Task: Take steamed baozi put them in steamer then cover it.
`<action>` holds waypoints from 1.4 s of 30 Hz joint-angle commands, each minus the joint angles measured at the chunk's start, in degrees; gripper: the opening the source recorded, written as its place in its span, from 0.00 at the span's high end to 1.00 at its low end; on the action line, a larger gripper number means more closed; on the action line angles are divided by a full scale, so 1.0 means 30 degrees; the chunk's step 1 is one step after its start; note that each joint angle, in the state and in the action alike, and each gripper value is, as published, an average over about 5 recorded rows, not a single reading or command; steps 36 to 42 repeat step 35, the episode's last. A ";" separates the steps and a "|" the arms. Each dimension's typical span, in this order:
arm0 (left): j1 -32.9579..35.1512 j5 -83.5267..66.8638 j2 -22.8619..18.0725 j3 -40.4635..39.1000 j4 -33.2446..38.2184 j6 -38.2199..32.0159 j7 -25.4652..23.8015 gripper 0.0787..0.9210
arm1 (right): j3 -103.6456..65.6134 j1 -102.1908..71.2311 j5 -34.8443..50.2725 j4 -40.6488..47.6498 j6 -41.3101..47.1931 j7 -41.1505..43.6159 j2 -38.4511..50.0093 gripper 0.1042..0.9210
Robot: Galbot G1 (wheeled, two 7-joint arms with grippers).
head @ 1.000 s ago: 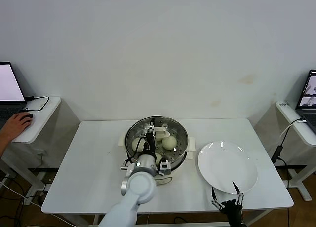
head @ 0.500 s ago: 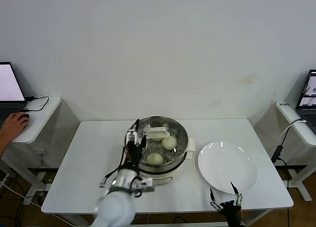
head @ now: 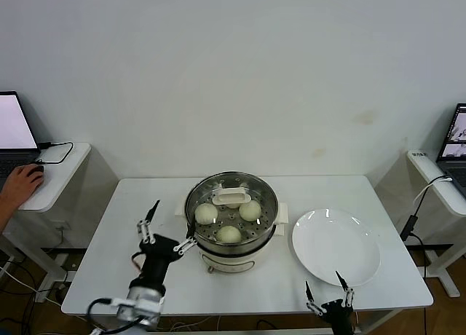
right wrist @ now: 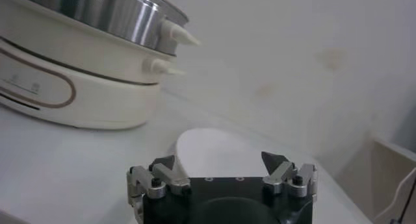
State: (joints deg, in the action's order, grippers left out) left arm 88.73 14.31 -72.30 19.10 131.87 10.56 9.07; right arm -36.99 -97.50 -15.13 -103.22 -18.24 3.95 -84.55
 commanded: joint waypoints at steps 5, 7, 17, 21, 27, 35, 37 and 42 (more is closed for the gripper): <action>0.5584 -1.0292 -0.1372 0.1569 -0.0394 -0.4684 0.2057 0.12 | 0.0394 -0.2076 0.1997 -0.2304 0.0183 0.0531 0.1051 0.12; 0.5620 -0.9920 -0.1743 0.1568 -0.0704 -0.4932 0.1840 0.12 | 0.0345 -0.2115 0.2051 -0.2317 0.0154 0.0569 0.1034 0.12; 0.6164 -0.8654 -0.2049 0.1811 -0.1608 -0.4987 0.1703 0.12 | 0.0846 -0.2101 0.1861 -0.2426 0.0040 0.0568 0.0749 0.12; 0.6238 -0.8153 -0.2079 0.2200 -0.1826 -0.4981 0.1435 0.12 | 0.1321 -0.2117 0.2499 -0.2758 0.0704 0.0726 0.0825 0.12; 0.6226 -0.7907 -0.2080 0.2468 -0.1956 -0.4772 0.0942 0.12 | 0.1850 -0.2082 0.3590 -0.3365 0.2231 0.1078 0.1164 0.12; 0.6291 -0.6972 -0.2419 0.2388 -0.2486 -0.4481 0.0282 0.12 | 0.2064 -0.2667 0.5478 -0.4357 0.4569 0.1654 0.1859 0.12; 0.6291 -0.6972 -0.2419 0.2388 -0.2486 -0.4481 0.0282 0.12 | 0.2064 -0.2667 0.5478 -0.4357 0.4569 0.1654 0.1859 0.12; 0.6291 -0.6972 -0.2419 0.2388 -0.2486 -0.4481 0.0282 0.12 | 0.2064 -0.2667 0.5478 -0.4357 0.4569 0.1654 0.1859 0.12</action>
